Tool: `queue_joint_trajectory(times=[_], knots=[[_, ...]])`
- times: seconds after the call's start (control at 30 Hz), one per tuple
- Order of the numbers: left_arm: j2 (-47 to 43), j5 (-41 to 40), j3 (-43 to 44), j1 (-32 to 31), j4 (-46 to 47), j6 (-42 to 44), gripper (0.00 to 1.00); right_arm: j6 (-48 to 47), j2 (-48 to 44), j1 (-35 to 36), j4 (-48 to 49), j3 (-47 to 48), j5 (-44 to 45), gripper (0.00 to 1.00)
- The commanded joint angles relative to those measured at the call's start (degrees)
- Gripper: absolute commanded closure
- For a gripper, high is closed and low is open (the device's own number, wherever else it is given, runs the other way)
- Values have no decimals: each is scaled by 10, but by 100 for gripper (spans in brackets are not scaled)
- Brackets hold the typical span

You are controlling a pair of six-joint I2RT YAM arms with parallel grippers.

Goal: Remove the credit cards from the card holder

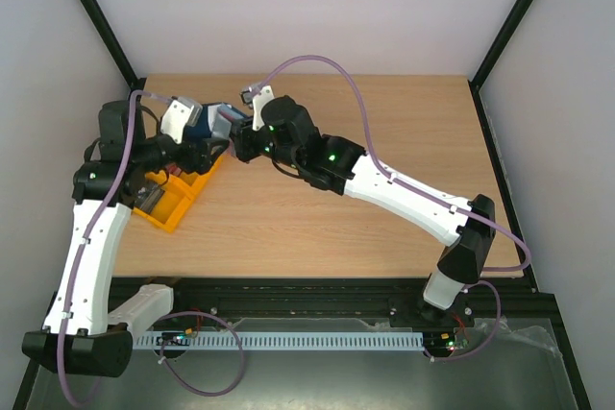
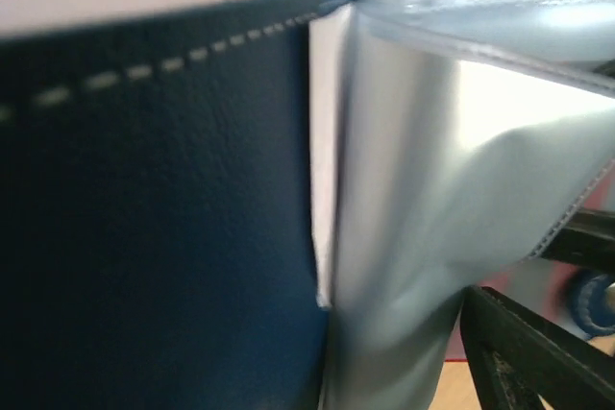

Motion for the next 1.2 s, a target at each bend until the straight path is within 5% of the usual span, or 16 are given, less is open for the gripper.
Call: queue_joint_trajectory(times=[0.0, 0.17, 0.27, 0.43, 0.63, 0.7, 0.83, 1.17], knots=[[-8, -106, 15, -3, -9, 21, 17, -18, -7, -4, -3, 24, -29, 98], [-17, -136, 23, -1, -27, 42, 27, -35, -23, -25, -14, 21, -90, 98], [-20, -89, 29, 0, -55, 68, 32, -56, -46, -35, 11, -9, -131, 98], [-20, 30, 33, 5, -68, 62, 67, -95, -72, -37, 26, -33, -212, 98], [-26, 135, 51, 14, -110, 87, 97, -108, -88, -57, 34, -52, -291, 98], [-27, 148, 53, 16, -115, 89, 98, -121, -94, -65, 38, -64, -326, 95], [-28, 162, 53, 20, -119, 87, 98, -134, -128, -79, 71, -126, -341, 72], [-36, 249, 21, 45, -115, 70, 98, -115, -190, -108, 154, -240, -383, 57]])
